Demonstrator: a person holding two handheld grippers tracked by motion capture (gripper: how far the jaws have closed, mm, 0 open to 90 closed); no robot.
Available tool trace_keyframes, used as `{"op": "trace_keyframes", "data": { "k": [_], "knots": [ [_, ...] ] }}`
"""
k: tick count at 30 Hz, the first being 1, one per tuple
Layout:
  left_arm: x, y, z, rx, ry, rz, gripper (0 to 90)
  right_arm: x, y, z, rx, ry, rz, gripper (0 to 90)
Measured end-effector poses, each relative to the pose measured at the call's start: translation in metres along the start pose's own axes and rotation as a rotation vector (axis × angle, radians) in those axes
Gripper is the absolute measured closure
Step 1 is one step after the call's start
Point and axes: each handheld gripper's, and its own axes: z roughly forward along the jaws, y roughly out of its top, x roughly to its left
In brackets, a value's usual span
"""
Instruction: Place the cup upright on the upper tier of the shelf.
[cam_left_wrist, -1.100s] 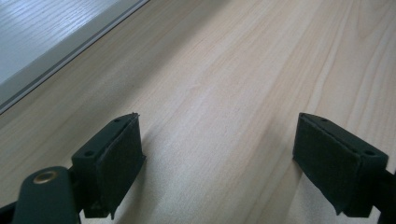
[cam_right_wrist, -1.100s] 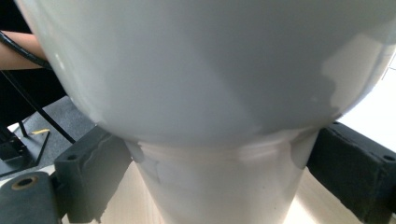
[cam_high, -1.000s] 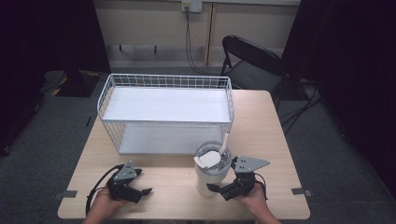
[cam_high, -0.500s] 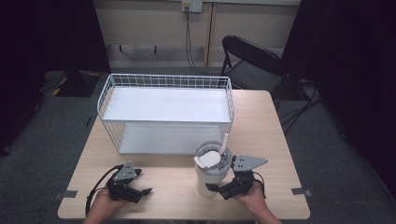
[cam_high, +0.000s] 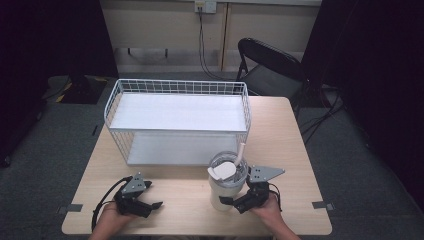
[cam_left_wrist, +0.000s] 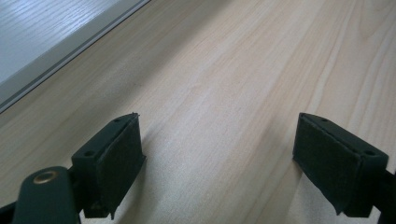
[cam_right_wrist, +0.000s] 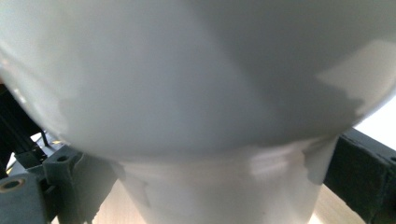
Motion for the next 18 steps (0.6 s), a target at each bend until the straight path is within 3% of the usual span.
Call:
{"op": "trace_keyframes", "data": {
  "k": [10,18],
  "knots": [
    [0.0000,0.0000,0.0000,0.000,0.000,0.000,15.2,-0.0036,-0.0021,0.0033,-0.017,0.035,-0.006,5.0],
    [0.0004,0.0003,0.0000,0.001,0.002,-0.002,15.2,-0.0042,-0.0006,0.0082,0.003,0.038,-0.033,5.3]
  ]
}}
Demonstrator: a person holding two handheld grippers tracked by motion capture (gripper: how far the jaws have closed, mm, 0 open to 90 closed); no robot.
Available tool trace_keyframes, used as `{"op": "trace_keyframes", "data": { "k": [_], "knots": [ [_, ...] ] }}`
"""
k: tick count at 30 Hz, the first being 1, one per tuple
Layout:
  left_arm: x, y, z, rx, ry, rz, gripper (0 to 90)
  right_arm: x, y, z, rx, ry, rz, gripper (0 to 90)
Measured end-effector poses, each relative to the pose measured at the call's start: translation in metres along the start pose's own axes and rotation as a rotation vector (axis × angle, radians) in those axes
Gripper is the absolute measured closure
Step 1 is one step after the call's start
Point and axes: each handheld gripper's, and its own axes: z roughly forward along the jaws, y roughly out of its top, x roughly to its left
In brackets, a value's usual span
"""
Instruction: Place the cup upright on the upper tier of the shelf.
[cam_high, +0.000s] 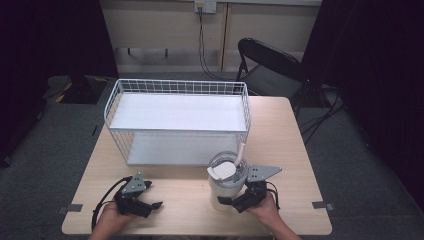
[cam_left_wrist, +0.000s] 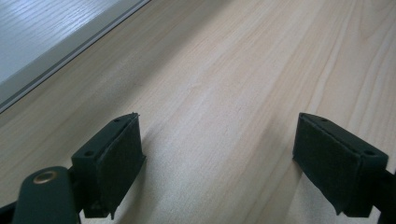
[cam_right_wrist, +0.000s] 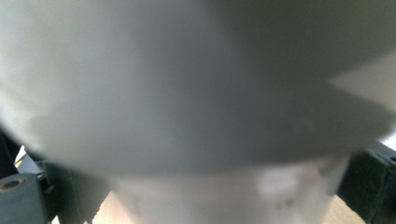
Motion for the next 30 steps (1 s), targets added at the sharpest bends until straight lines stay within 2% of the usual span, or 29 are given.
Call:
{"op": "trace_keyframes", "data": {
  "k": [5,8,11,13,19,26,30],
  "knots": [
    [0.000,0.000,0.000,0.002,0.000,0.001,15.1,0.001,-0.001,0.002,-0.009,-0.013,0.001,5.9],
    [0.000,0.000,0.000,0.002,0.000,0.001,15.1,0.005,0.000,0.003,-0.020,-0.036,-0.009,7.2],
    [0.000,0.000,0.000,0.002,0.001,0.001,15.1,0.006,-0.002,0.004,-0.048,-0.058,0.003,7.8],
    [0.000,0.000,0.000,0.002,0.001,0.001,15.1,0.007,0.000,0.004,-0.046,-0.077,0.002,8.3],
    [0.000,0.000,0.000,0.000,0.004,-0.001,15.1,0.012,0.007,0.003,-0.049,-0.050,-0.016,9.2],
    [0.000,0.000,0.000,0.000,0.004,-0.002,15.0,0.021,0.031,-0.001,-0.075,-0.039,-0.044,9.3],
    [0.000,0.000,0.000,-0.001,0.004,-0.001,15.0,0.021,0.043,-0.003,-0.080,-0.039,-0.030,9.3]
  ]
}}
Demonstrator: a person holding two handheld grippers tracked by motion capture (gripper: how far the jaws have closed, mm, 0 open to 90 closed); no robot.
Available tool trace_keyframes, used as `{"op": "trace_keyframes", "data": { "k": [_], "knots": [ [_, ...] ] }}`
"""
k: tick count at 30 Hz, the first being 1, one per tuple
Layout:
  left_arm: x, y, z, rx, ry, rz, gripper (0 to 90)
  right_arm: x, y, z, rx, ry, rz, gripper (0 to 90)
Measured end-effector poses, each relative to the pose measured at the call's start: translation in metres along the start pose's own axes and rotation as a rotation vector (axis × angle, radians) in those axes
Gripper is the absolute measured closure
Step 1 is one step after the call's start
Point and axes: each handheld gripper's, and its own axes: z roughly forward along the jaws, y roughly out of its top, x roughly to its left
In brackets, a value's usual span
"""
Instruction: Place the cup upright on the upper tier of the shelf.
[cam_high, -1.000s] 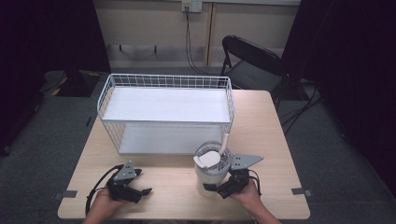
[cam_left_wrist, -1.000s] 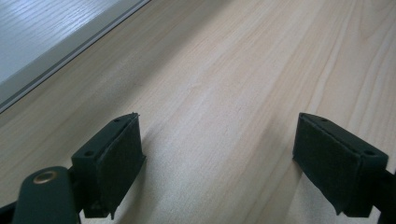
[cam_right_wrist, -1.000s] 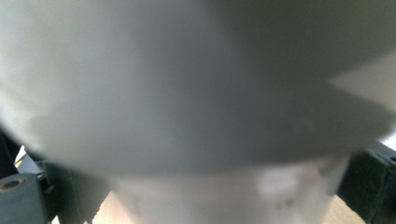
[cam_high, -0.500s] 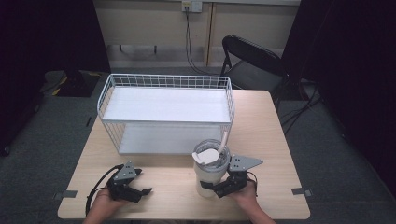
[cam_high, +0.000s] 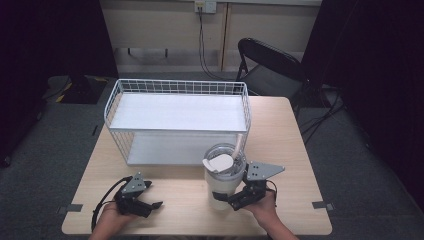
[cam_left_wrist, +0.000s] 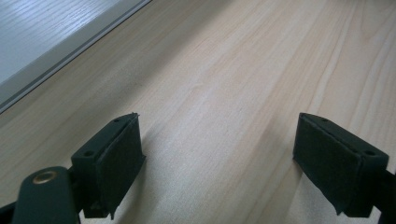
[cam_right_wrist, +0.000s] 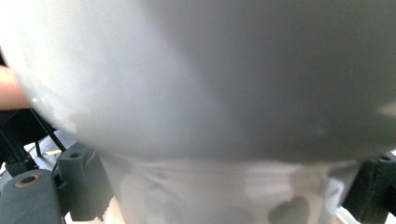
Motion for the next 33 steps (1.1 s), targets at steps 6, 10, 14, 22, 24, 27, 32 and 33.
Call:
{"op": "trace_keyframes", "data": {
  "k": [6,10,14,22,24,27,32,33],
  "knots": [
    [0.000,0.000,0.000,0.000,0.000,-0.001,15.0,-0.005,0.021,-0.001,-0.005,-0.018,-0.002,9.4],
    [0.000,0.000,0.000,0.001,0.000,0.000,15.0,-0.008,0.039,0.000,-0.007,-0.029,-0.008,9.4],
    [0.000,0.000,0.000,0.001,0.000,-0.001,15.0,-0.011,0.056,0.002,-0.004,-0.029,-0.019,9.4],
    [0.000,0.000,0.000,0.001,0.000,-0.001,15.0,-0.012,0.085,0.008,-0.019,-0.012,-0.019,9.4],
    [0.000,0.000,0.000,0.001,0.000,0.000,15.0,-0.013,0.089,0.009,-0.021,-0.009,-0.009,9.4],
    [0.000,0.000,0.000,0.002,-0.003,0.000,14.9,-0.015,0.096,0.010,-0.025,-0.009,-0.012,9.4],
    [0.001,0.000,0.000,-0.005,-0.011,-0.010,14.9,-0.015,0.106,0.010,-0.019,-0.008,-0.018,9.4],
    [0.001,0.000,0.000,-0.004,-0.013,-0.010,14.8,-0.015,0.108,0.010,-0.017,-0.008,-0.021,9.4]
  ]
}}
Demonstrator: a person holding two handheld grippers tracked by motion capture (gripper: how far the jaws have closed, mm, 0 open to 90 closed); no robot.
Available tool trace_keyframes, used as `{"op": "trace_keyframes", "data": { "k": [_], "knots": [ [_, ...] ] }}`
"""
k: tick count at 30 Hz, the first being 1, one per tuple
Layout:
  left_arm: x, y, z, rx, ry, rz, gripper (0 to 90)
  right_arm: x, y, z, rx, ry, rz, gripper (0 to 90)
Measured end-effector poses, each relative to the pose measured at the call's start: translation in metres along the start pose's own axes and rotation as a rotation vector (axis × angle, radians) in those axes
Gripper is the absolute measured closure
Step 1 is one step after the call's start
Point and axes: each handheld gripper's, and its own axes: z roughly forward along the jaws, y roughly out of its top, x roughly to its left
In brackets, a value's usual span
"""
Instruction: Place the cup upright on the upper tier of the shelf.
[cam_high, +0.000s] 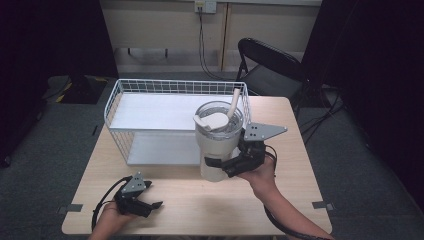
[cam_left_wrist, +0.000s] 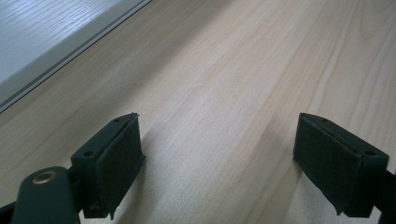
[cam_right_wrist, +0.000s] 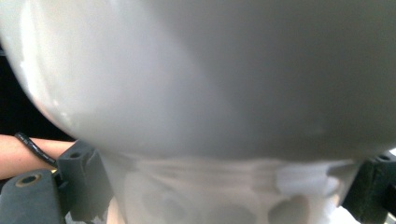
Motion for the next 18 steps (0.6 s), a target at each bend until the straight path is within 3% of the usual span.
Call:
{"op": "trace_keyframes", "data": {
  "k": [8,18],
  "knots": [
    [-0.001,0.000,0.000,0.006,0.009,0.010,14.4,-0.003,0.013,0.000,-0.002,0.000,0.018,9.5],
    [-0.001,0.000,0.001,0.005,0.007,0.012,13.9,-0.007,0.037,0.002,-0.006,-0.017,0.006,9.5]
  ]
}}
